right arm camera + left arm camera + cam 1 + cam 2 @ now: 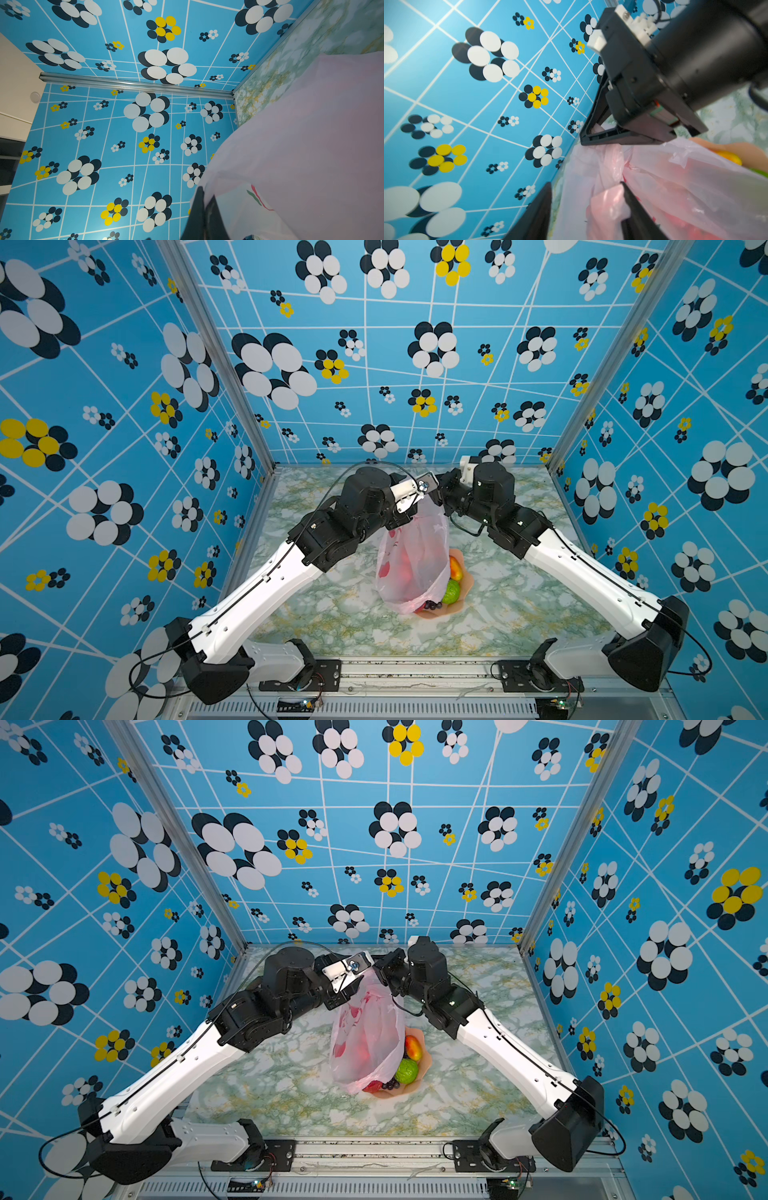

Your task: Place the fruits into the plastic bag

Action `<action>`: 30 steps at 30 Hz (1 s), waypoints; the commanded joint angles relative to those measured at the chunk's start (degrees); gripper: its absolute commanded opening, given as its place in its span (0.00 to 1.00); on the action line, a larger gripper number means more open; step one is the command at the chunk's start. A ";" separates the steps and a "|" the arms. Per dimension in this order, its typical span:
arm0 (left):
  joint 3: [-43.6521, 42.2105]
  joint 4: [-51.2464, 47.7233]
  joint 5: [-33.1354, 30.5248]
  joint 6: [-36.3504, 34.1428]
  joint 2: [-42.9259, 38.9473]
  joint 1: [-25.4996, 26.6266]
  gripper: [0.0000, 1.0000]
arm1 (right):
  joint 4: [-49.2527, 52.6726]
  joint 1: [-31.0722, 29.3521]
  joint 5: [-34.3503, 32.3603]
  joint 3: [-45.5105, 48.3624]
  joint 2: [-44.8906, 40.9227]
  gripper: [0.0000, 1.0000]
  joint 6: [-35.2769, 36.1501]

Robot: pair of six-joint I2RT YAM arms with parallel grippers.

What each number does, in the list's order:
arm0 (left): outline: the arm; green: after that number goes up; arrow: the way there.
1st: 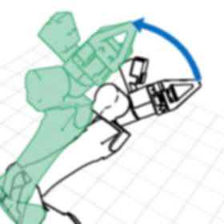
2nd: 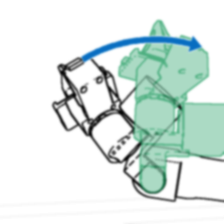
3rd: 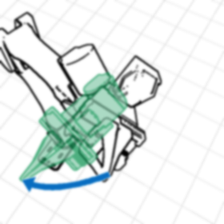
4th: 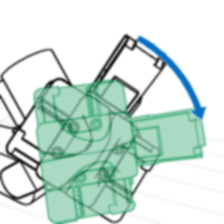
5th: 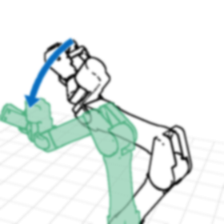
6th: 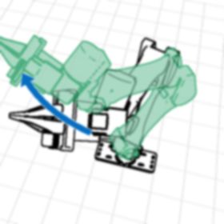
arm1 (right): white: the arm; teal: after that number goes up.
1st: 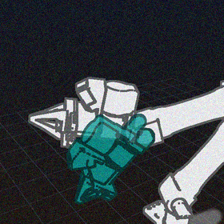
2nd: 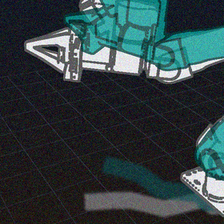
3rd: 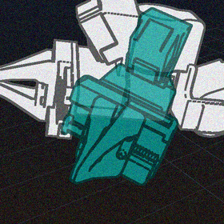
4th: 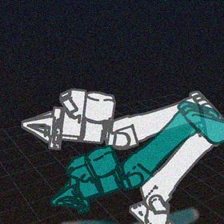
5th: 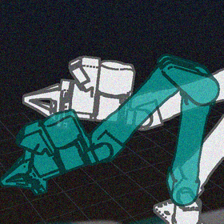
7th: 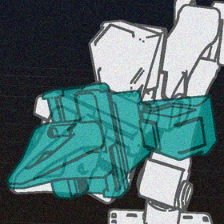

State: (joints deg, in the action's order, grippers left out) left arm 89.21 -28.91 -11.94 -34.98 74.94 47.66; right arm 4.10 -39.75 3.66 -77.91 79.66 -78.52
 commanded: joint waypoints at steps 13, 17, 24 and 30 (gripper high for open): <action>9.53 -10.57 -2.65 8.70 5.98 -1.22 0.00 | 0.30 4.24 3.83 1.03 -3.21 0.55 6.52; 11.34 -11.78 -5.00 16.03 5.95 -1.44 0.00 | 6.75 6.91 4.57 2.43 -9.76 0.67 14.63; 18.50 -22.00 -6.14 25.68 9.75 0.00 0.00 | 25.67 6.10 10.66 7.24 -20.40 0.83 19.35; 18.89 -23.85 -5.72 29.60 10.40 1.29 0.00 | 44.73 0.83 5.17 13.21 -27.24 0.91 22.56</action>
State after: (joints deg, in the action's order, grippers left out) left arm 106.72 -49.54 -17.23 -9.63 84.64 48.25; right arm 33.95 -37.12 10.98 -67.68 53.52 -59.24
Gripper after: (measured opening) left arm 0.044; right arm 0.900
